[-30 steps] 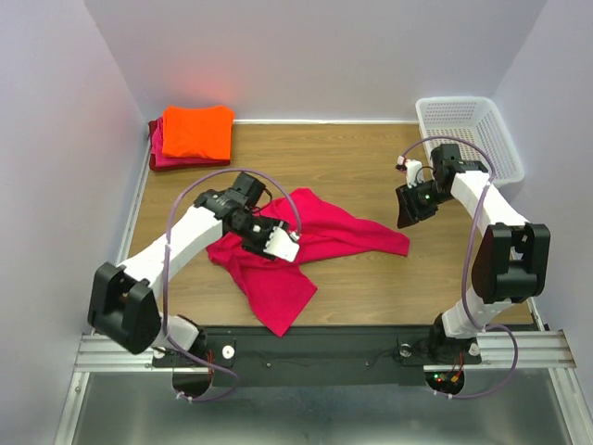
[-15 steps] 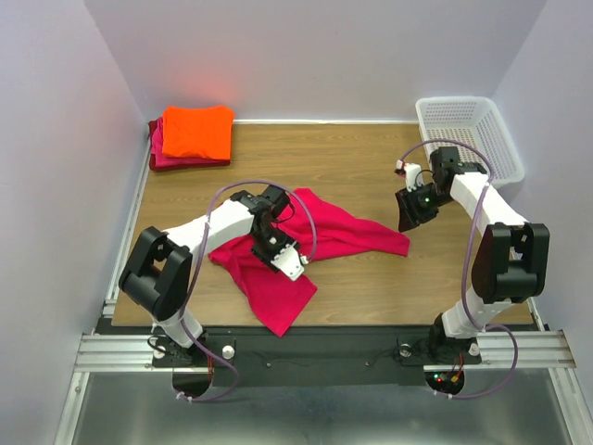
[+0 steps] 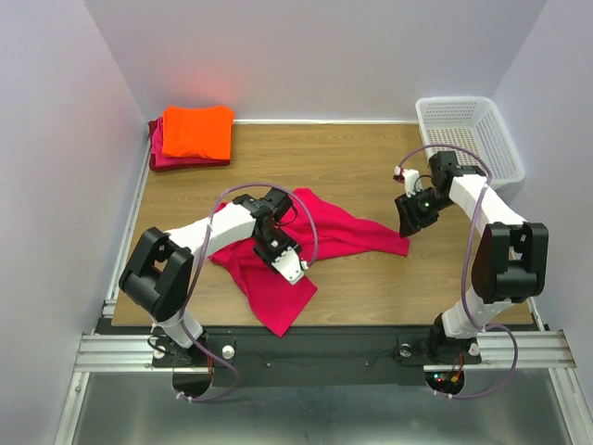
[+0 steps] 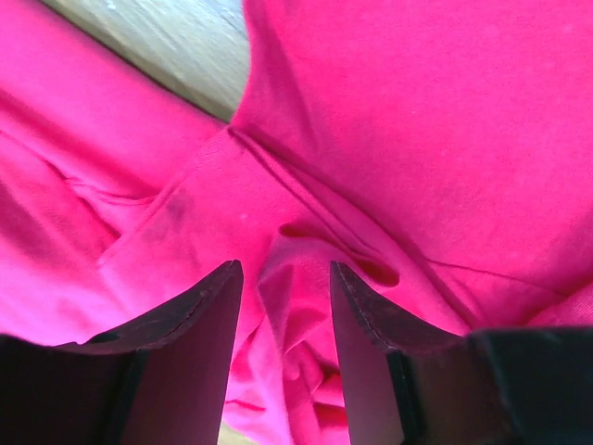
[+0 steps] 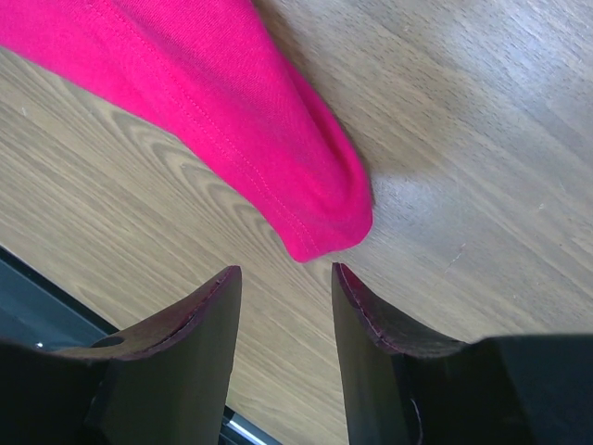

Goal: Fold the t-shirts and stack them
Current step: Flatten the tshirt out

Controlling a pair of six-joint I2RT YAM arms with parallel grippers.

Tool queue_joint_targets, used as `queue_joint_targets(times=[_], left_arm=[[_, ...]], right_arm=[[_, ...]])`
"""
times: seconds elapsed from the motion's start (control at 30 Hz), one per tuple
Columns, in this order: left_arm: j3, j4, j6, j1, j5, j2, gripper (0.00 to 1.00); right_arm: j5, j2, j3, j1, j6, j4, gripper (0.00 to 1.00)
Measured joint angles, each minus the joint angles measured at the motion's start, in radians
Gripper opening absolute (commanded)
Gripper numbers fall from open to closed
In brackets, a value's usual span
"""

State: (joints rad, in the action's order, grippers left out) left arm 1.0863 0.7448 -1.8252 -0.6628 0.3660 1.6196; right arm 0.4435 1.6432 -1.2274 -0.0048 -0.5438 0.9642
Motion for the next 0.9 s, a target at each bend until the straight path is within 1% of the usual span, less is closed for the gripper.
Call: queue_joint_targets(times=[0.23, 0.4, 0.5, 0.53, 0.57, 0.63, 0.77, 0.83, 0.9], left_arm=[[0.004, -0.001, -0.012, -0.005, -0.002, -0.010, 0.54], [0.004, 0.000, -0.025, -0.005, -0.013, 0.015, 0.48], [0.004, 0.000, -0.030, -0.005, -0.023, 0.028, 0.35], [0.003, -0.001, -0.031, -0.006, -0.026, 0.029, 0.29], [0.003, 0.000, -0.031, -0.007, -0.027, 0.029, 0.18], [0.003, -0.004, -0.029, -0.010, -0.031, 0.029, 0.10], [0.010, 0.004, 0.012, 0.004, -0.016, 0.024, 0.03], [0.038, 0.021, 0.050, 0.040, 0.013, 0.014, 0.00], [0.090, 0.035, 0.108, 0.111, 0.063, -0.010, 0.00]], right_arm=[[0.002, 0.000, 0.000, 0.000, -0.002, 0.001, 0.50], [0.004, 0.023, -0.015, 0.015, -0.002, 0.003, 0.50], [0.010, 0.061, -0.039, 0.034, -0.001, 0.003, 0.50], [0.010, 0.072, -0.046, 0.041, 0.000, 0.003, 0.50], [0.010, 0.082, -0.053, 0.050, 0.002, 0.003, 0.50], [0.011, 0.107, -0.069, 0.080, 0.010, -0.005, 0.51], [0.019, 0.150, -0.092, 0.141, 0.029, -0.037, 0.55], [0.020, 0.172, -0.093, 0.166, 0.034, -0.057, 0.55], [0.018, 0.197, -0.091, 0.184, 0.036, -0.073, 0.52]])
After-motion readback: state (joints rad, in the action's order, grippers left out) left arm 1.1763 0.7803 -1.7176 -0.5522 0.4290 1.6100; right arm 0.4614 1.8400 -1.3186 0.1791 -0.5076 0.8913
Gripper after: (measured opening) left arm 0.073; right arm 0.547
